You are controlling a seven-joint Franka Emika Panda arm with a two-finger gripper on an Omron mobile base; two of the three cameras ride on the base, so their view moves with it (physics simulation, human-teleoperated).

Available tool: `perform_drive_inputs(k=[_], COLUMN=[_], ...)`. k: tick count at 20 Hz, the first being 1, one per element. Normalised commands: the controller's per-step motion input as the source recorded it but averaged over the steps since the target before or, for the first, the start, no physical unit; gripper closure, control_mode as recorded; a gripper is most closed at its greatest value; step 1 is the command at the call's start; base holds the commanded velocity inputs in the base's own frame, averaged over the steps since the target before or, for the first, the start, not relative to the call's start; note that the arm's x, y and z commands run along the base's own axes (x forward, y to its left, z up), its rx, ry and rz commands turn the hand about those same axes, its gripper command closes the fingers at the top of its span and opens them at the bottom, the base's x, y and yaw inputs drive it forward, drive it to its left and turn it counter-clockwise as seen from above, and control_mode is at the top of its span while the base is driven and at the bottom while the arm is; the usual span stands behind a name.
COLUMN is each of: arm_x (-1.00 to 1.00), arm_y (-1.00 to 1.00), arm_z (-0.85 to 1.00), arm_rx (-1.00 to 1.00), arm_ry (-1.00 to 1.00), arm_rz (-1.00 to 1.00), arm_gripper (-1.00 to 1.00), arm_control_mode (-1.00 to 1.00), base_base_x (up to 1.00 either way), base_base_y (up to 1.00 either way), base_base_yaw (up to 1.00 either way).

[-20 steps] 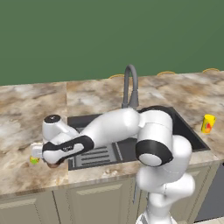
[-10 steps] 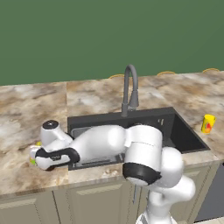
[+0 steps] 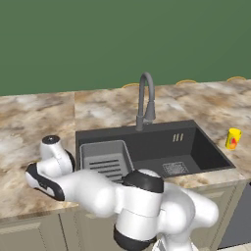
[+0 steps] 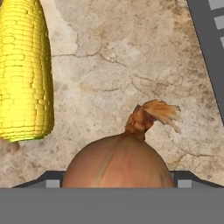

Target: Remove the onion and corn from the sink. Then move the bowl and cup from the counter to the sink for washing.

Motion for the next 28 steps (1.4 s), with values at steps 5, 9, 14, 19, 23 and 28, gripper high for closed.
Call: perform_drive_inputs(k=[5, 9, 14, 19, 23, 28], arm_x=[0.08, 0.09, 0.12, 0.12, 0.10, 0.06], arm_y=[0.08, 0.05, 0.08, 0.10, 0.09, 0.10], arm_z=[-0.17, -0.19, -0.20, -0.22, -0.23, -0.28], arm_rx=[0.00, 0.00, 0.00, 0.00, 0.00, 0.00], arm_ry=[0.00, 0.00, 0.00, 0.00, 0.00, 0.00], arm_rz=[-0.03, -0.02, 0.00, 0.00, 0.00, 0.00], arm_gripper=[1.00, 1.00, 1.00, 1.00, 1.00, 1.00], arm_control_mode=[-1.00, -1.00, -1.00, -1.00, -1.00, -1.00], base_base_x=[0.00, 0.00, 0.00, 0.00, 0.00, 0.00], base_base_y=[0.00, 0.00, 0.00, 0.00, 0.00, 0.00], base_base_yaw=[0.00, 0.00, 0.00, 0.00, 0.00, 0.00])
